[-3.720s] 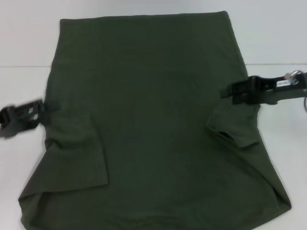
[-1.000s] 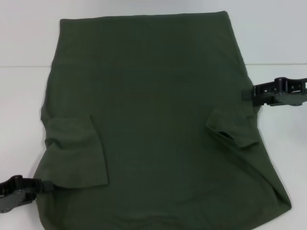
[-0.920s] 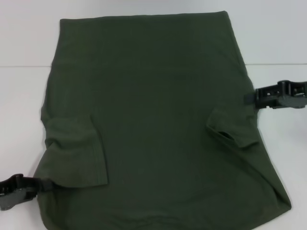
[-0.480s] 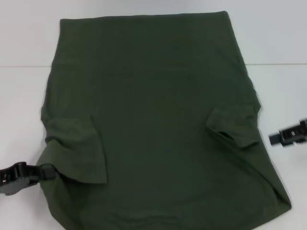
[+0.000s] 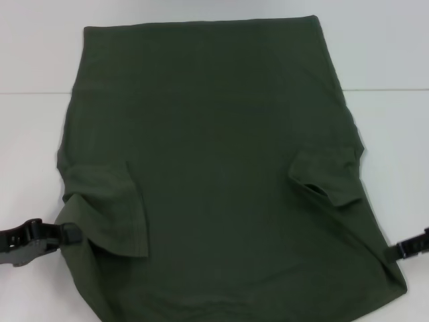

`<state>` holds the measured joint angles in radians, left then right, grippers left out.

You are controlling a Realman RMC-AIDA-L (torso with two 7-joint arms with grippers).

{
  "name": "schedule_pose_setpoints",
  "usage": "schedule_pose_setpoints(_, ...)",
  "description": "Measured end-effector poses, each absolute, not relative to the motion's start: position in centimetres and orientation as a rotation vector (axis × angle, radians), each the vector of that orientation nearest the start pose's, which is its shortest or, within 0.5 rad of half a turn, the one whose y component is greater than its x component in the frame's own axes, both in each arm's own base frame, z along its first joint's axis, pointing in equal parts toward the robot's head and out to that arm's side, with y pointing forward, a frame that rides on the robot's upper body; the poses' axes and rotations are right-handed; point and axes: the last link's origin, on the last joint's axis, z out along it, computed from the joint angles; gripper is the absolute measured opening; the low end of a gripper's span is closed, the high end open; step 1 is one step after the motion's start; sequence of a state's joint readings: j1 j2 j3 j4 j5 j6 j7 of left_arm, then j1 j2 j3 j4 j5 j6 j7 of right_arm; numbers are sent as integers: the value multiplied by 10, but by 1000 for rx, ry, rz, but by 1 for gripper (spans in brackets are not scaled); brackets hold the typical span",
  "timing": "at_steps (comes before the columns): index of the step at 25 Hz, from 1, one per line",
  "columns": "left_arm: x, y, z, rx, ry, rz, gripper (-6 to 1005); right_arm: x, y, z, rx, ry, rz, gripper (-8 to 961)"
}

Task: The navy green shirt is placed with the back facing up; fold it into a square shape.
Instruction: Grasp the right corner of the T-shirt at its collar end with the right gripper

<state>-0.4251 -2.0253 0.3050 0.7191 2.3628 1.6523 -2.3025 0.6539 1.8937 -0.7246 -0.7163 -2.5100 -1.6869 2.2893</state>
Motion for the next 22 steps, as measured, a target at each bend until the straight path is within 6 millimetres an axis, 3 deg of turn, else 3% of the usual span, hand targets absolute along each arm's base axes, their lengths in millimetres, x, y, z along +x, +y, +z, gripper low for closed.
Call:
schedule_pose_setpoints(4,-348,283,52,2269,2323,787,7,302,334,55,-2516,1696,-87,583)
schedule_pose_setpoints(9,-348,284,52,2269,2330,787,6,304,333,58,-2494,1706,51,589)
schedule_pose_setpoints(15,-348,285,52,2267,2330,789,6,311,329,61,-2459,1751,-31,595)
schedule_pose_setpoints(18,-348,284,51,2261,2332,791,6,313,328,61,-2453,1757,-56,684)
schedule_pose_setpoints(22,-348,284,51,2260,2333,791,6,314,327,58,-2454,1759,-78,683)
